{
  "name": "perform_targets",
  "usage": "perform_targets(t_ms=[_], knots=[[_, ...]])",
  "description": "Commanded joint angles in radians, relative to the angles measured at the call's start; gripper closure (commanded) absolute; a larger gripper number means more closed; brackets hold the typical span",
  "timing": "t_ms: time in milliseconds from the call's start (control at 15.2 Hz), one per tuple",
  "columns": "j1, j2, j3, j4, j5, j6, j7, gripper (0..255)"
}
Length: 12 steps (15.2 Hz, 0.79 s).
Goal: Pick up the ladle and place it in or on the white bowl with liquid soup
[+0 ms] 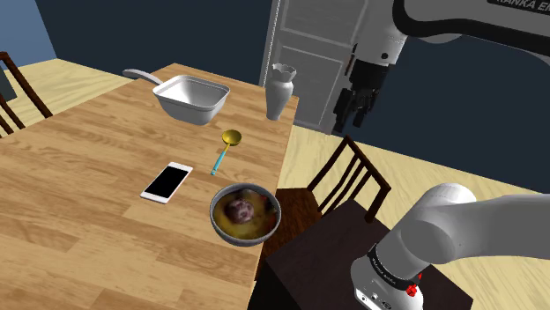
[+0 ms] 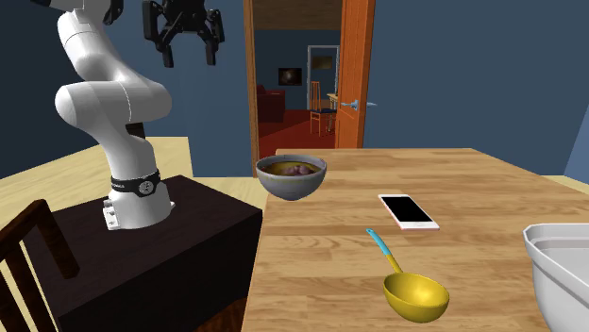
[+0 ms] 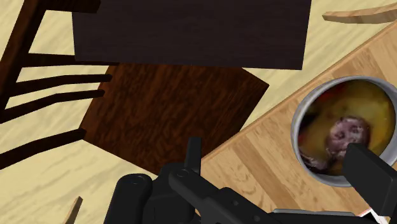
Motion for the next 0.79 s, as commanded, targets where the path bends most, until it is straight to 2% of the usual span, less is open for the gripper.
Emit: perform_targets(t_ms=[0, 396, 726], knots=[[0.000, 0.000, 0.000, 0.000, 0.000, 0.000, 0.000, 0], [-0.021, 0.149, 0.124, -0.010, 0.043, 0.184, 0.189, 0], [-0.049, 0.312, 0.218, 0.027, 0.041, 0.327, 0.351, 0]])
